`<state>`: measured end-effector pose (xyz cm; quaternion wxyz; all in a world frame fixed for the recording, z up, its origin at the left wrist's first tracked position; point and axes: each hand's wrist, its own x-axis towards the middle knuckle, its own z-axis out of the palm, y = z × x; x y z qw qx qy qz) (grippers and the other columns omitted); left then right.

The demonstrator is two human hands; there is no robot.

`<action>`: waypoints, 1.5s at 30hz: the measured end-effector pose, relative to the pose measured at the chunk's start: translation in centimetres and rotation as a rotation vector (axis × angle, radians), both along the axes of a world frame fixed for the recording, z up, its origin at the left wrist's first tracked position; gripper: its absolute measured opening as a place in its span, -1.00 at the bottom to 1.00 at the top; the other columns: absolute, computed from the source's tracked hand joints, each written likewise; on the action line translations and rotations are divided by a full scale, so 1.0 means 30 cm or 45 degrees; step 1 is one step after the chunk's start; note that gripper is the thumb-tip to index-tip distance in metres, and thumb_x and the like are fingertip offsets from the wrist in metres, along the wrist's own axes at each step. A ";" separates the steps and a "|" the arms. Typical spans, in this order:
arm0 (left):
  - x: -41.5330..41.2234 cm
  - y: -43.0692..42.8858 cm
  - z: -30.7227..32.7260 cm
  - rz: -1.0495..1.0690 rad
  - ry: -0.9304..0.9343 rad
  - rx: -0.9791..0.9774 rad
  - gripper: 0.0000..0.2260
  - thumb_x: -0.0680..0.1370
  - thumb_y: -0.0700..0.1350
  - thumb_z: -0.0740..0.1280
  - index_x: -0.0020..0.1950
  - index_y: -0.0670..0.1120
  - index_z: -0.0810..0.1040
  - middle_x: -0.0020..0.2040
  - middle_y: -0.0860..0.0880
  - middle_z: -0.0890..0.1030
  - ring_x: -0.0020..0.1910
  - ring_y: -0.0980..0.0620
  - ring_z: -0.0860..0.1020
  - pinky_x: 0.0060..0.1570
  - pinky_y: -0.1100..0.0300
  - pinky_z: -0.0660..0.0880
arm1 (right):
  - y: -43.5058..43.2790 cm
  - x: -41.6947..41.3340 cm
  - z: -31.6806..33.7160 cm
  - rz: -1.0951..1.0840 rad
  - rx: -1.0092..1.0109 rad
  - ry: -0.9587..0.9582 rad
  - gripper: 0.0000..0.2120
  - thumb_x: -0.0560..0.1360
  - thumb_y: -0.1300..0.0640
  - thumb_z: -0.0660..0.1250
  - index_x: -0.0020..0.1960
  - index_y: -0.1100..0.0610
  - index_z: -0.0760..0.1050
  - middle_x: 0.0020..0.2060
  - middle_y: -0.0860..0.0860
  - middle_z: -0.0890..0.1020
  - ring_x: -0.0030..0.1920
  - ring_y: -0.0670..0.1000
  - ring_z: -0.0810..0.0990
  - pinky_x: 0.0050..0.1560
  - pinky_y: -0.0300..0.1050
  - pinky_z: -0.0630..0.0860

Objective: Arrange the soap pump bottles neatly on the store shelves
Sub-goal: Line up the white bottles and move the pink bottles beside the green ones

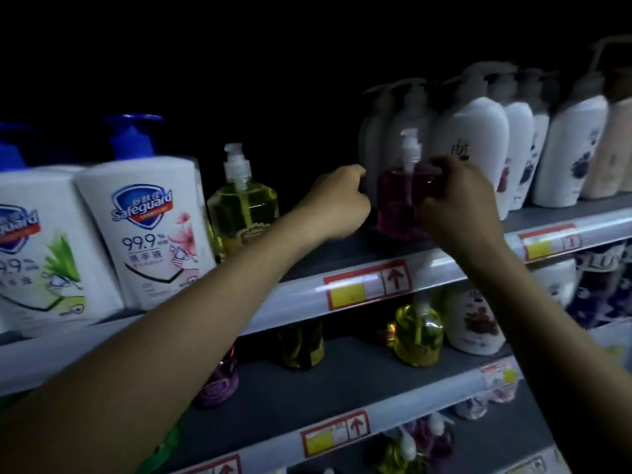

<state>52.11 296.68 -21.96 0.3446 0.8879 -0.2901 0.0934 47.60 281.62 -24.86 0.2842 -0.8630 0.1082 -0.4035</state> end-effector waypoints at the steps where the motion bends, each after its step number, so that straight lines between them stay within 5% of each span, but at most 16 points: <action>1: 0.030 -0.034 -0.008 -0.021 0.074 0.013 -0.71 0.55 -0.29 0.17 0.24 -0.09 0.46 0.02 -0.06 0.52 0.03 -0.10 0.58 -0.04 0.08 0.53 | -0.009 0.002 -0.011 -0.013 0.011 0.044 -0.60 0.42 0.16 0.26 0.25 0.18 0.45 0.14 0.24 0.56 0.12 0.27 0.52 -0.04 -0.01 0.44; 6: 0.090 -0.120 -0.028 -0.117 0.629 -0.306 -0.74 0.55 -0.40 0.13 0.15 -0.17 0.46 -0.04 -0.15 0.56 -0.15 0.02 0.54 -0.25 0.28 0.54 | -0.036 0.003 -0.061 0.024 0.119 0.091 -0.69 0.38 0.20 0.25 0.11 0.11 0.53 -0.02 0.13 0.66 0.01 0.24 0.58 -0.02 0.03 0.54; 10: 0.097 -0.108 -0.018 -0.058 0.678 -0.420 -0.85 0.58 -0.36 0.22 0.03 -0.15 0.51 -0.08 -0.10 0.58 -0.15 0.05 0.57 -0.23 0.28 0.56 | -0.065 -0.014 -0.087 0.224 0.362 -0.044 -0.59 0.44 0.22 0.39 0.26 -0.02 0.55 0.07 -0.10 0.68 0.10 -0.09 0.63 0.20 -0.01 0.54; 14: 0.073 -0.066 -0.061 -0.006 0.468 -0.490 -0.86 0.50 -0.26 0.40 0.05 -0.19 0.58 -0.01 -0.14 0.65 0.02 -0.09 0.63 0.16 0.01 0.54 | -0.065 -0.043 -0.102 0.434 0.516 -0.128 -0.52 0.45 0.25 0.44 0.34 0.05 0.49 0.09 -0.16 0.63 0.12 -0.18 0.61 0.21 -0.02 0.56; 22: -0.045 -0.001 -0.092 -0.157 0.087 -0.686 -0.79 0.45 -0.26 0.45 0.05 -0.13 0.57 -0.02 -0.05 0.65 0.03 0.02 0.62 0.13 0.13 0.54 | 0.000 -0.102 -0.113 0.560 0.632 -0.491 -0.52 0.46 0.30 0.41 0.36 0.07 0.48 0.20 -0.08 0.61 0.17 -0.16 0.60 0.21 -0.08 0.56; 30: -0.205 0.101 -0.120 -0.187 -0.287 -0.743 -0.74 0.49 -0.04 0.43 0.15 -0.06 0.59 0.05 0.08 0.65 0.10 0.18 0.59 0.17 0.11 0.51 | 0.085 -0.210 -0.130 0.702 0.573 -0.702 -0.56 0.54 0.23 0.33 0.42 0.15 0.41 0.23 0.02 0.61 0.23 -0.06 0.59 0.20 -0.06 0.55; 34: -0.308 0.182 -0.228 -0.114 -0.391 -0.765 -0.68 0.46 -0.02 0.46 0.16 -0.12 0.62 0.03 -0.01 0.66 0.04 0.13 0.61 0.01 0.23 0.55 | 0.187 -0.253 -0.264 0.636 0.510 -0.790 -0.57 0.60 0.20 0.24 0.45 0.20 0.32 0.36 0.08 0.48 0.32 -0.08 0.50 0.19 -0.28 0.48; 38: -0.392 0.287 -0.426 -0.117 -0.454 -0.829 -0.64 0.46 -0.04 0.45 0.19 -0.17 0.57 0.02 -0.12 0.60 0.03 0.01 0.61 -0.02 0.04 0.59 | 0.308 -0.293 -0.470 0.618 0.403 -0.834 -0.61 0.62 0.15 0.18 0.43 0.14 0.29 0.37 0.13 0.46 0.29 -0.04 0.51 0.24 0.04 0.48; 41: -0.415 0.402 -0.614 0.005 -0.560 -0.760 -0.56 0.48 0.05 0.41 0.24 -0.20 0.54 0.00 -0.10 0.56 0.02 -0.08 0.60 -0.04 -0.09 0.56 | 0.408 -0.323 -0.627 0.571 0.252 -0.784 -0.61 0.62 0.09 0.16 0.40 0.19 0.31 0.35 0.09 0.45 0.31 -0.04 0.50 0.24 -0.17 0.46; 45: -0.393 0.533 -0.815 0.221 -0.415 -0.749 -0.53 0.50 0.16 0.36 0.23 -0.17 0.57 0.02 0.00 0.55 0.05 -0.08 0.60 -0.01 -0.12 0.56 | 0.495 -0.284 -0.763 0.680 0.147 -0.521 -0.59 0.58 0.08 0.22 0.37 0.23 0.37 0.23 0.11 0.57 0.14 0.01 0.60 0.17 -0.45 0.39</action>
